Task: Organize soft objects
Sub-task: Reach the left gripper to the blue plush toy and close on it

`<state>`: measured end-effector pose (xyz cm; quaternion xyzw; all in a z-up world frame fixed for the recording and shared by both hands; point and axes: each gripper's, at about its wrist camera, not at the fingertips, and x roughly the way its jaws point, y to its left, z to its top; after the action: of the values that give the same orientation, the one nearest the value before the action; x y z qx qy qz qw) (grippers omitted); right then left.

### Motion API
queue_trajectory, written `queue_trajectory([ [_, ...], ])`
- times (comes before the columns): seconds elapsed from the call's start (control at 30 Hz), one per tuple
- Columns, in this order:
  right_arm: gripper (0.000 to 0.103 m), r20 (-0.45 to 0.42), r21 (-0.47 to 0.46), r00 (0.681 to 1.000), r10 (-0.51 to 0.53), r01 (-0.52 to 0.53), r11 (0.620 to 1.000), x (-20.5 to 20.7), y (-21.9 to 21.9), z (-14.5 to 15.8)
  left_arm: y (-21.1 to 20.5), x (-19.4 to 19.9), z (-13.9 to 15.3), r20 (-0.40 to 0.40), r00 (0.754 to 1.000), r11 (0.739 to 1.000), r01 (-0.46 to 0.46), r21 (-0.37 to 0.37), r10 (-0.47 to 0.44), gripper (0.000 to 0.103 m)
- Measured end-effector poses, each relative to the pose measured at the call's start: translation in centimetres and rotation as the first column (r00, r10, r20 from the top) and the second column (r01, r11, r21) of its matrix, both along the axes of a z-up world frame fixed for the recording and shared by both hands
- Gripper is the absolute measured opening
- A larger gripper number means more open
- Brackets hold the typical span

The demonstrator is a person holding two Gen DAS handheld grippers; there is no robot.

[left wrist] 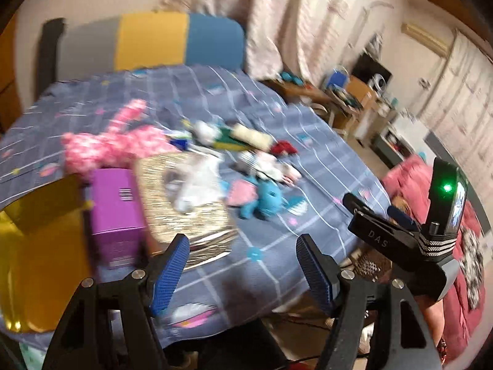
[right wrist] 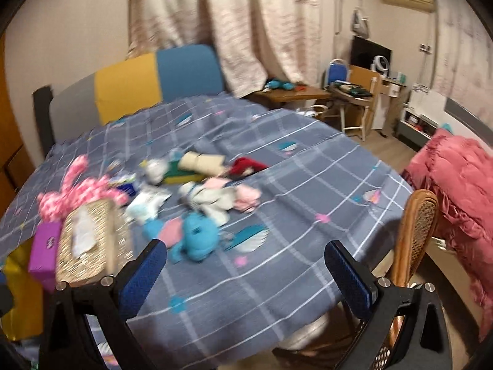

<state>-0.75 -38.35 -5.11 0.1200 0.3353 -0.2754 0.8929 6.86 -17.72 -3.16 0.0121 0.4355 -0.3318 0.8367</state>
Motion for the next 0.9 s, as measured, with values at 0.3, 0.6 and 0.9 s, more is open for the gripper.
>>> queue_trajectory([
  [0.3, 0.103, -0.028, 0.021, 0.995, -0.091, 0.091, 0.996, -1.1, -6.1, -2.7, -9.0, 4.0, -3.7, -0.079, 0.996, 0.998, 0.038, 0.058, -0.033, 0.073],
  [0.6, 0.103, -0.060, 0.124, 0.992, -0.112, 0.118, 0.985, -1.9, -8.6, -5.1, -15.7, 8.4, -8.9, -0.079, 0.997, 0.970, 0.016, 0.244, 0.003, 0.073],
  [0.9, 0.103, -0.065, 0.149, 0.992, -0.109, 0.118, 0.982, -1.8, -9.6, -5.9, -18.8, 11.5, -12.7, -0.069, 0.996, 0.939, -0.028, 0.344, 0.055, 0.073],
])
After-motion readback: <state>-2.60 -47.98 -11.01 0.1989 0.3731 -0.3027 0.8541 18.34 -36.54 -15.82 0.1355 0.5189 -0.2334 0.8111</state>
